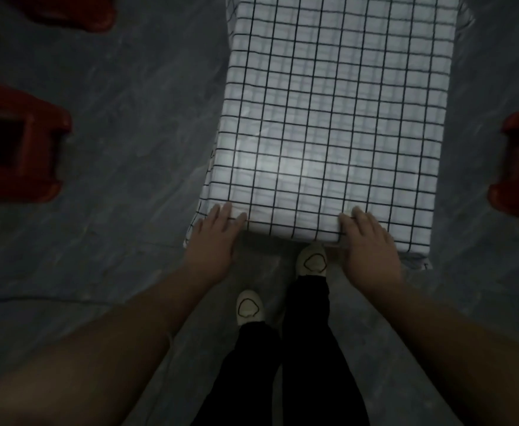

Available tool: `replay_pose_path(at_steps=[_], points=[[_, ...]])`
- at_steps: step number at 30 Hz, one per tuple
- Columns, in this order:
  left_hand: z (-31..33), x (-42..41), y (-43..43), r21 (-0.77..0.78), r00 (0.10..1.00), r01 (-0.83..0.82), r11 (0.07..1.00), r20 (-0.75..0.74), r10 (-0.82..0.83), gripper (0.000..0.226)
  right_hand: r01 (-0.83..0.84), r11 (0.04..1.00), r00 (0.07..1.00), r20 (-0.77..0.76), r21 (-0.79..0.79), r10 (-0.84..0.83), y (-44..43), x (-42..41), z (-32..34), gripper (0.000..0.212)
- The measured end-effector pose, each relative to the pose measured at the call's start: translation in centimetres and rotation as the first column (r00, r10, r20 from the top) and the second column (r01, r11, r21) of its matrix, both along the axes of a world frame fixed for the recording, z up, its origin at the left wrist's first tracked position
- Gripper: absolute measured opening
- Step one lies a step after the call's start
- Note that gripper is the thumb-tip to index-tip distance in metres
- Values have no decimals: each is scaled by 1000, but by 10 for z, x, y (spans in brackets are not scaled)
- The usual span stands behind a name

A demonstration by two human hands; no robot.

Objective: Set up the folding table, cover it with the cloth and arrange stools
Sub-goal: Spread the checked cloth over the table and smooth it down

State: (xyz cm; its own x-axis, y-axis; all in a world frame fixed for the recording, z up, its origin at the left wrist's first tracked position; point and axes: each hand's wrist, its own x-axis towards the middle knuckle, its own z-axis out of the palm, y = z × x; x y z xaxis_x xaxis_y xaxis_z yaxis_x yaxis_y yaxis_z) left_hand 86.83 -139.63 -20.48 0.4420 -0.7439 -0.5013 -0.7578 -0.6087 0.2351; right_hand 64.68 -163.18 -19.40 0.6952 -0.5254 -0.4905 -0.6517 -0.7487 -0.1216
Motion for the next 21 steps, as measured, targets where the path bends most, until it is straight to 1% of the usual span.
replay_pose_path(at_steps=[2, 3, 4, 6, 7, 8, 9, 10, 12, 14, 16, 18, 19, 20, 21], points=[[-1, 6, 11, -80, 995, -94, 992, 5, 95, 79, 43, 999, 999, -4, -3, -43, 2, -1, 1, 76], [-1, 8, 14, -120, 982, -190, 974, -7, 190, 78, 48, 999, 999, 5, -12, -48, 4, 0, 2, 76], [-5, 11, 17, -159, 949, -316, 935, -48, 312, 76, 45, 999, 999, 22, -20, -44, 7, 2, 2, 77], [-13, 20, 21, -191, 824, -565, 803, -173, 539, 72, 8, 1000, 998, 64, -15, -7, 15, 11, 2, 79], [-15, 23, 22, -186, 757, -652, 735, -209, 619, 72, -27, 1000, 996, 90, -7, 27, 21, 17, 2, 81], [-16, 26, 24, -184, 707, -706, 684, -242, 665, 72, -70, 998, 990, 125, 0, 70, 27, 25, 1, 83], [-19, 27, 28, -167, 666, -743, 649, -282, 690, 70, -114, 993, 980, 167, 7, 111, 34, 35, 0, 82], [-21, 27, 31, -167, 645, -760, 629, -320, 694, 66, -153, 988, 968, 207, 20, 145, 43, 46, -1, 80], [-31, 28, 41, -141, 644, -756, 639, -335, 688, 64, -230, 972, 943, 258, 47, 211, 63, 69, -2, 76], [-47, 30, 50, -97, 663, -734, 672, -321, 677, 63, -311, 948, 915, 292, 63, 280, 84, 94, -2, 75], [-63, 31, 59, -83, 652, -738, 670, -341, 676, 68, -395, 916, 876, 330, 72, 352, 103, 118, -5, 72], [-86, 31, 70, -93, 628, -763, 640, -344, 698, 77, -484, 873, 831, 343, 61, 437, 118, 141, -13, 72], [-97, 31, 75, -91, 607, -782, 617, -340, 718, 83, -517, 854, 814, 337, 52, 473, 123, 151, -19, 73], [-98, 31, 77, -62, 564, -810, 583, -353, 746, 88, -537, 842, 806, 323, 45, 496, 127, 160, -25, 75], [-96, 31, 77, -18, 484, -853, 522, -404, 777, 91, -545, 838, 805, 301, 36, 510, 129, 168, -30, 76]])
